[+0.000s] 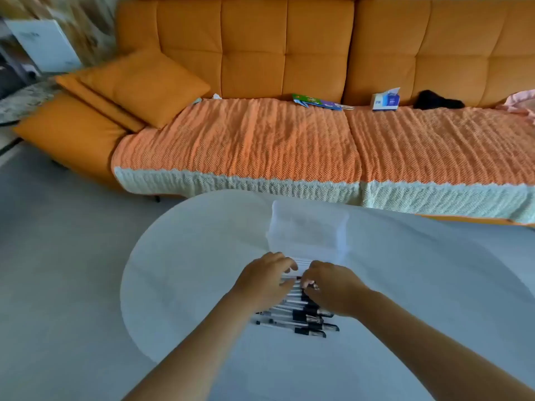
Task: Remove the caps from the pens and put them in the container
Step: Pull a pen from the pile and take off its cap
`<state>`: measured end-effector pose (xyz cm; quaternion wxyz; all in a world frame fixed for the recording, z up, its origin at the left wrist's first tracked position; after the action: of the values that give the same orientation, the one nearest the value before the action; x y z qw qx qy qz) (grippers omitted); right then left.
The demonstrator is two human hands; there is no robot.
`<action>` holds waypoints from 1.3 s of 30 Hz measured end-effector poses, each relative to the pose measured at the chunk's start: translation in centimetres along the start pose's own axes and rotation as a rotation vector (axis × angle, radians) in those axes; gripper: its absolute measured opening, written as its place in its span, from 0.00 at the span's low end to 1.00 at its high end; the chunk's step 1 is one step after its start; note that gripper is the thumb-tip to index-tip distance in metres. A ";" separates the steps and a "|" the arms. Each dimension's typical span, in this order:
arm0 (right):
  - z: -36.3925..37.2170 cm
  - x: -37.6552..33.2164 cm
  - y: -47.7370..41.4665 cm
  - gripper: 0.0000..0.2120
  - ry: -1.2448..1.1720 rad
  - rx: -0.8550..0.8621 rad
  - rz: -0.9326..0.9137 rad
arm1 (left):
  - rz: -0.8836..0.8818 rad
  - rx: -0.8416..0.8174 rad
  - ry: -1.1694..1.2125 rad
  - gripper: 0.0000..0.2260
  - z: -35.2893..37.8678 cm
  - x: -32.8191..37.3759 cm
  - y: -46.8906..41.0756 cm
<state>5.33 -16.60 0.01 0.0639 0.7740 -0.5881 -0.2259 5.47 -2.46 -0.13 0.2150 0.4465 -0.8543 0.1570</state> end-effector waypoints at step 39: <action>3.0 0.1 7.5 0.12 -0.119 0.385 0.036 | 0.397 0.341 -0.201 0.06 2.9 6.1 4.1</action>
<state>-2.50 -18.47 0.00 -0.1161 0.7467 -0.6367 -0.1534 -1.69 -5.84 0.15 0.0162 0.3133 -0.9034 0.2924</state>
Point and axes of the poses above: each hand's wrist, its own y-axis away from the middle knuckle, its own z-axis out of the palm, x = y × z, the point moved 6 cm from there along -y, towards the middle knuckle, and after that the axes turned 11 degrees about z, right-handed, at the moved point
